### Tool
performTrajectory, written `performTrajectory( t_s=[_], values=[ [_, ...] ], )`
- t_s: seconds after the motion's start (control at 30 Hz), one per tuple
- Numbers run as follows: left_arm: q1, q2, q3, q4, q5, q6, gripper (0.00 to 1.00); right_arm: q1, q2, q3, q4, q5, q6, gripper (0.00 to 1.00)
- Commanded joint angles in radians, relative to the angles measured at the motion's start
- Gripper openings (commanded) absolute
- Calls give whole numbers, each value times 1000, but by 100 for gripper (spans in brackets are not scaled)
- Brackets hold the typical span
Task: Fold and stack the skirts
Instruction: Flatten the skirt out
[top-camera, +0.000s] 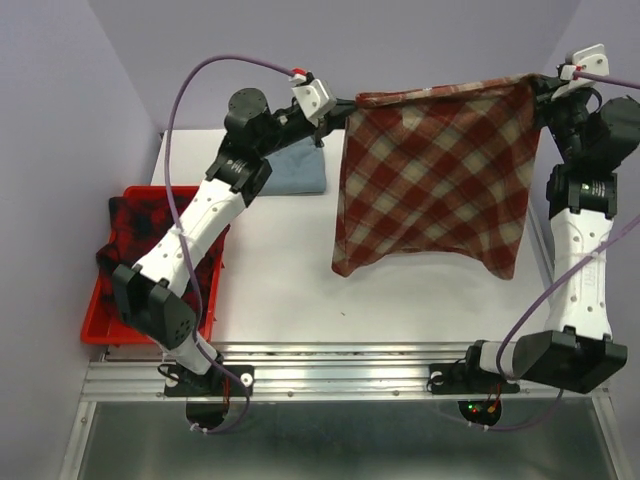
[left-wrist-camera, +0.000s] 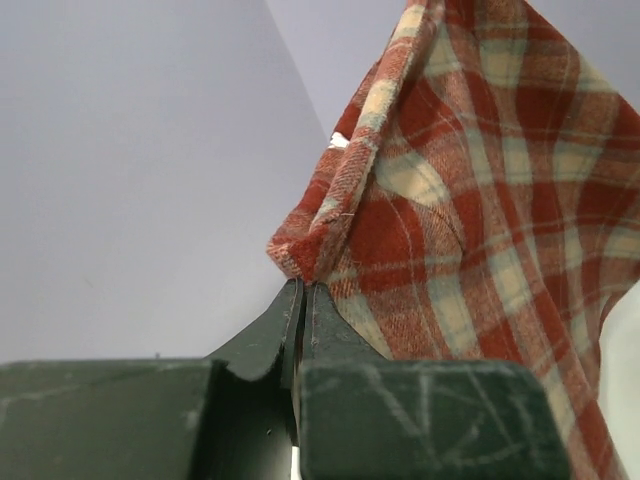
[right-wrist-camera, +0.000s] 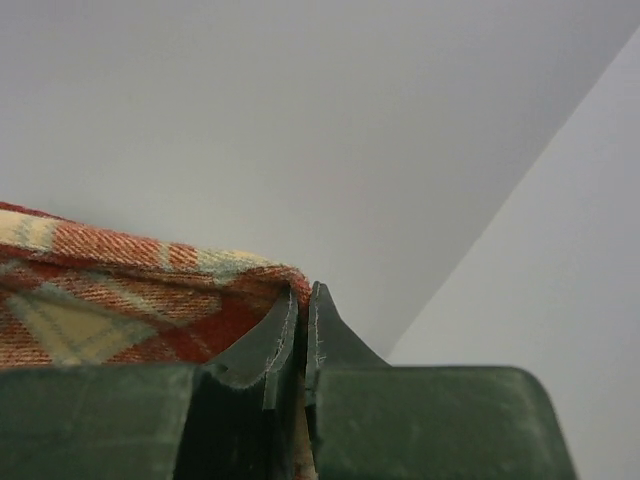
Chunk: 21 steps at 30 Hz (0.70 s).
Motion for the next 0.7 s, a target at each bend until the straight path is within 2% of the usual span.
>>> performTrajectory(
  t_s=[0.0, 0.13, 0.2, 0.23, 0.27, 0.33, 0.37, 0.43, 0.53, 0.57, 0.67],
  values=[
    [63, 143, 95, 60, -151, -12, 0, -67, 126, 15, 64, 370, -68, 1],
    [65, 369, 343, 89, -154, -25, 0, -67, 298, 119, 84, 465, -40, 1],
    [66, 511, 541, 114, -168, -9, 0, -67, 393, 244, 84, 526, -22, 1],
    [68, 553, 672, 144, -184, -5, 0, -67, 415, 319, 83, 545, -4, 1],
    [72, 630, 736, 168, -200, -21, 0, -67, 429, 347, 83, 543, 4, 1],
    [88, 687, 868, 262, -218, -47, 0, -67, 441, 396, 84, 536, 23, 1],
    [91, 705, 879, 308, -221, -52, 0, -67, 440, 430, 84, 522, 27, 1],
    [95, 706, 857, 390, -202, -31, 2, -67, 415, 443, 87, 499, 9, 1],
    [97, 632, 710, 438, -111, 53, 2, -67, 346, 291, 164, 405, -67, 1],
    [98, 571, 586, 451, -84, 67, 2, -67, 281, 154, 194, 338, -92, 1],
    [101, 474, 297, 507, -39, 129, 2, -67, 140, -60, 273, 228, -189, 1]
  ],
)
